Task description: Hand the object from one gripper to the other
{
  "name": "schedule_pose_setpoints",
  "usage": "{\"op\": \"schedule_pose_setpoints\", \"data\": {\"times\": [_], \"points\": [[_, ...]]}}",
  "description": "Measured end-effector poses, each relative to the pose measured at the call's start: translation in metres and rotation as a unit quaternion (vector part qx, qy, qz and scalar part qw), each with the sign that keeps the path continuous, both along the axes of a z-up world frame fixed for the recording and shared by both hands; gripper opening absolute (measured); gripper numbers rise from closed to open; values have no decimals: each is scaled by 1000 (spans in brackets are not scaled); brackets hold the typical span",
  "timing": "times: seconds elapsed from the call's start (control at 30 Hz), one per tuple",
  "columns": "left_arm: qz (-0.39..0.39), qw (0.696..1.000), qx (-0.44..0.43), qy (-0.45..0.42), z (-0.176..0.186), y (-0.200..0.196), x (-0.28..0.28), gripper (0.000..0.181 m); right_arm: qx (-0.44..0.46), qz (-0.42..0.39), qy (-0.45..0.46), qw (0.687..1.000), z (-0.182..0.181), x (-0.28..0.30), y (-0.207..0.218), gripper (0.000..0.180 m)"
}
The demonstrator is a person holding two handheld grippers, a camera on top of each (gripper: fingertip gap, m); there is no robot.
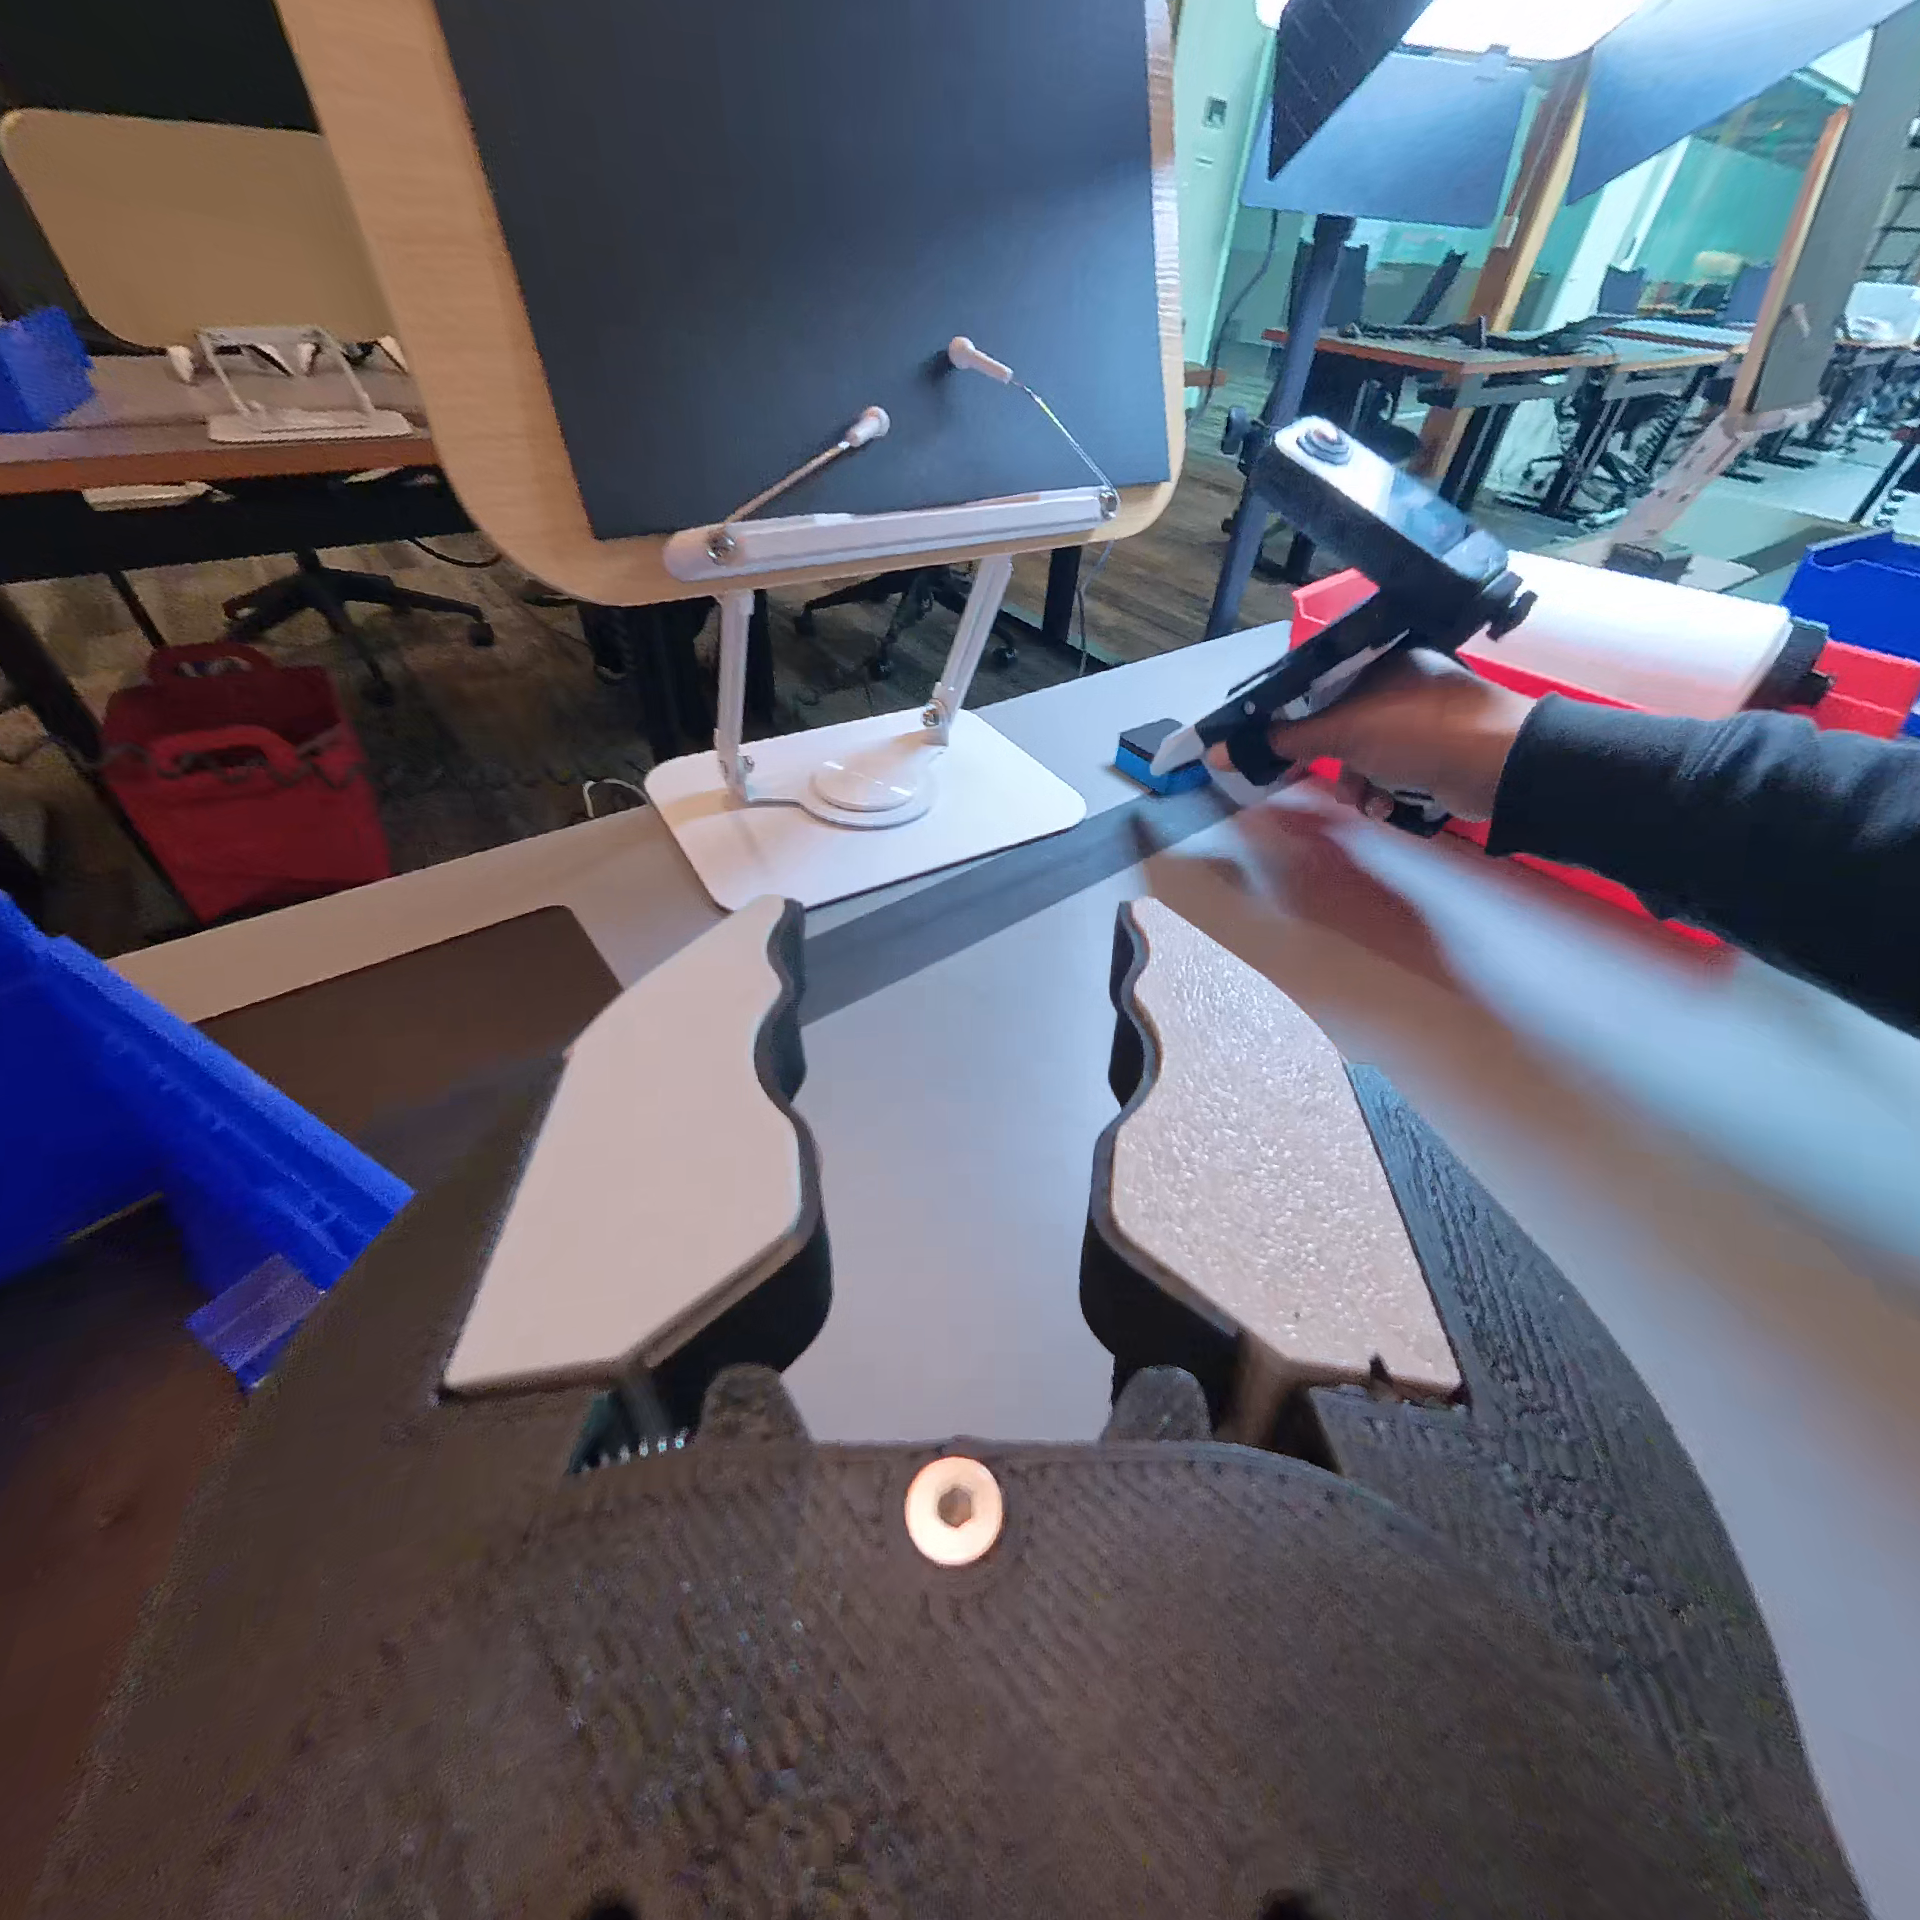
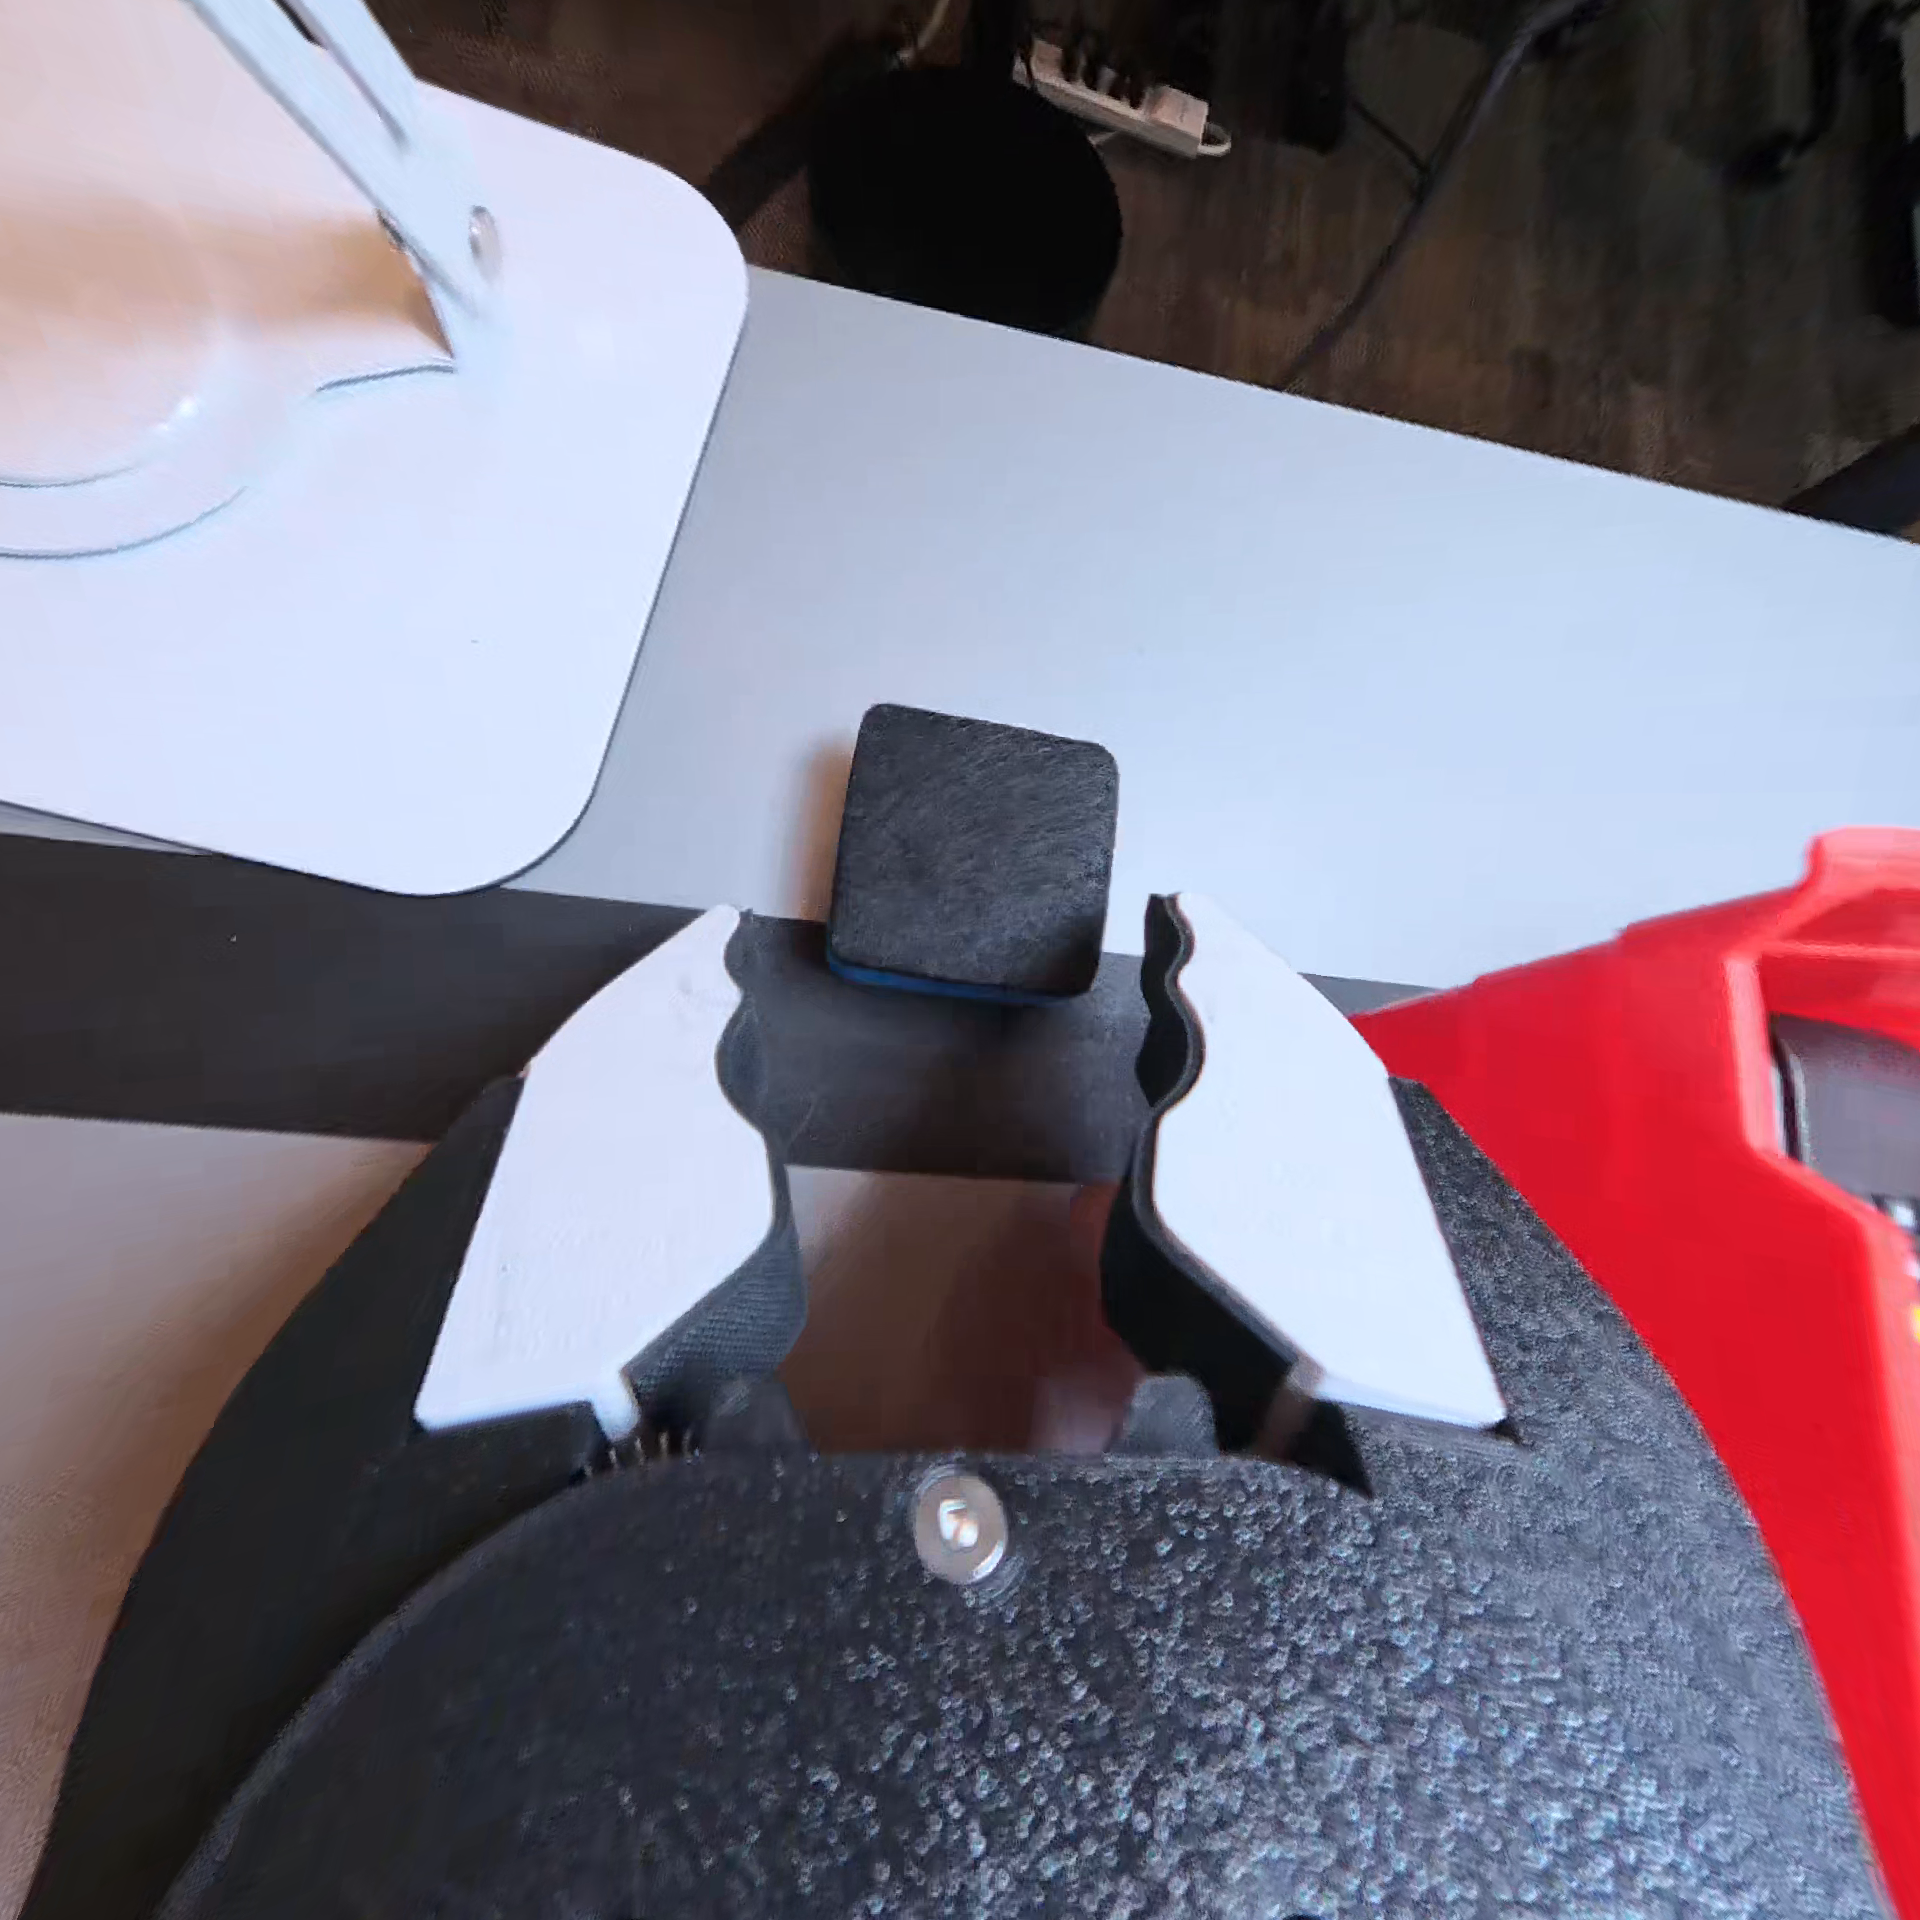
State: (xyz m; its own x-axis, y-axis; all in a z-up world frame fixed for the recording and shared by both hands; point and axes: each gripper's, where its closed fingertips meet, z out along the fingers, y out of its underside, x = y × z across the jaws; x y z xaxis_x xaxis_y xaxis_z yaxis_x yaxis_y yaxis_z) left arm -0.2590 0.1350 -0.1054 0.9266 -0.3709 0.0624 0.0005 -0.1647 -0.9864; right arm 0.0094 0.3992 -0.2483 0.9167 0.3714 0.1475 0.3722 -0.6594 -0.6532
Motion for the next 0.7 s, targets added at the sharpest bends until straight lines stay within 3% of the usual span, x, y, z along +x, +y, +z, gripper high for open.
{"op": "schedule_pose_setpoints", "data": {"times": [0.2,0.37,0.53,0.7], "points": [[18,1000,12,-1,-4,7,-8,49,-14,-13,1,1000,-13,-1,12,56],[-25,1000,3,-1,-4,2,8,39,22,60,46,997,10,-23,-17,56],[-91,996,-13,4,-4,-9,44,40,100,219,82,967,56,-56,-104,56],[-175,984,-36,19,-11,-26,97,44,169,374,70,909,85,-73,-214,56]]}}
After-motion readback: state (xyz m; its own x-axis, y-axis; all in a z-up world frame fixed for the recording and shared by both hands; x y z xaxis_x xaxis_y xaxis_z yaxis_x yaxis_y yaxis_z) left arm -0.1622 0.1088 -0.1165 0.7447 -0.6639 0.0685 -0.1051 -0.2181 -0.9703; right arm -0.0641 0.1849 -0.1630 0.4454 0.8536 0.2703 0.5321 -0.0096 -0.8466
